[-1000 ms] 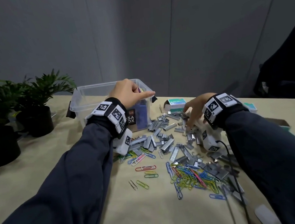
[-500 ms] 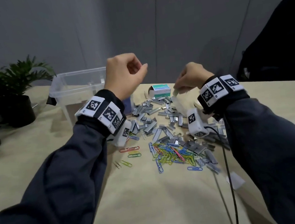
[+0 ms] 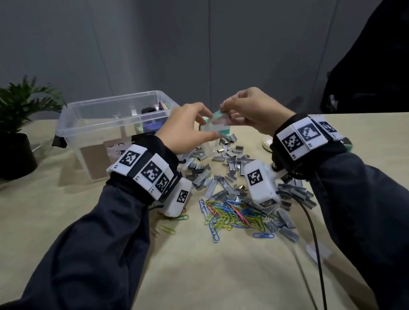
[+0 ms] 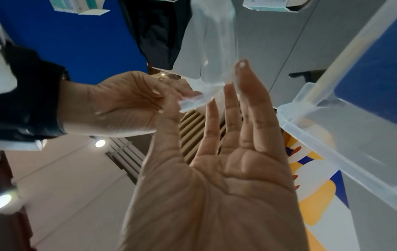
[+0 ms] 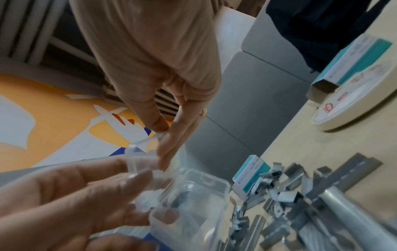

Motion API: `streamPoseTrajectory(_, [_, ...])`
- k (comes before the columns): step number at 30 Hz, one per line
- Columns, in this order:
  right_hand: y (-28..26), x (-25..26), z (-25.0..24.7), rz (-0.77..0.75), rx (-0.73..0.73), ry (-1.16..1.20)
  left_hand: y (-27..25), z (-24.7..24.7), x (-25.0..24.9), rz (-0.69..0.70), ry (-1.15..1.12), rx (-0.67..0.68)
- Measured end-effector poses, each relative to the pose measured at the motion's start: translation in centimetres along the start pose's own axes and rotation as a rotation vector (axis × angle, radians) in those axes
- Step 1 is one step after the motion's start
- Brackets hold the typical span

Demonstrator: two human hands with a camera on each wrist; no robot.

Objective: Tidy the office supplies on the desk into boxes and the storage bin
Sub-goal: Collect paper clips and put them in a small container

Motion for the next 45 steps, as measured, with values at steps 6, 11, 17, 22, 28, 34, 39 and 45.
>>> streamPoseTrajectory(6, [-1.2,-0.8,1.7,0.012,0.226,-0.003,0.0,-1.2,1.6,-0.062,-0.064,-0.151])
streamPoseTrajectory(11, [-1.1,-3.1,0.2,0.087,0.264,-0.122,-0.7,-2.8,4.3,-0.162,-0.169,-0.240])
streamPoseTrajectory(17, [-0.3,-5.3,1.1,0.273,0.452,-0.888,-1.2,-4.2,5.0,-0.149,-0.169,-0.331])
streamPoseTrajectory(22, [-2.2,-7.9,4.6,0.469,0.791,-1.157,-1.3,-4.0,4.9,-0.151,-0.161,-0.311])
streamPoseTrajectory(28, [-2.4,-6.4,2.3,0.592,0.664,-1.600,-1.2,-3.2,5.3,-0.190,-0.202,-0.222])
streamPoseTrajectory(34, [-1.7,-7.2,4.9,0.494,0.779,-1.593,-1.2,-3.0,5.2,-0.195,-0.216,-0.201])
streamPoseTrajectory(39, [-0.9,-9.4,4.3,0.591,0.681,-1.445,-1.2,-2.8,5.6,-0.210,-0.250,-0.180])
streamPoseTrajectory(45, [-1.1,-7.5,1.4,0.548,0.562,-1.635,-0.7,-1.5,5.4,-0.199,-0.363,-0.082])
Point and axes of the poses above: each hand's wrist, its own y-axis towards the middle knuckle, its own z-axis out of the palm, x = y × z, the point moved 10 cm from there along y, towards the middle knuckle, and after that the axes turned 14 degrees about x, right-handed, at the moved point
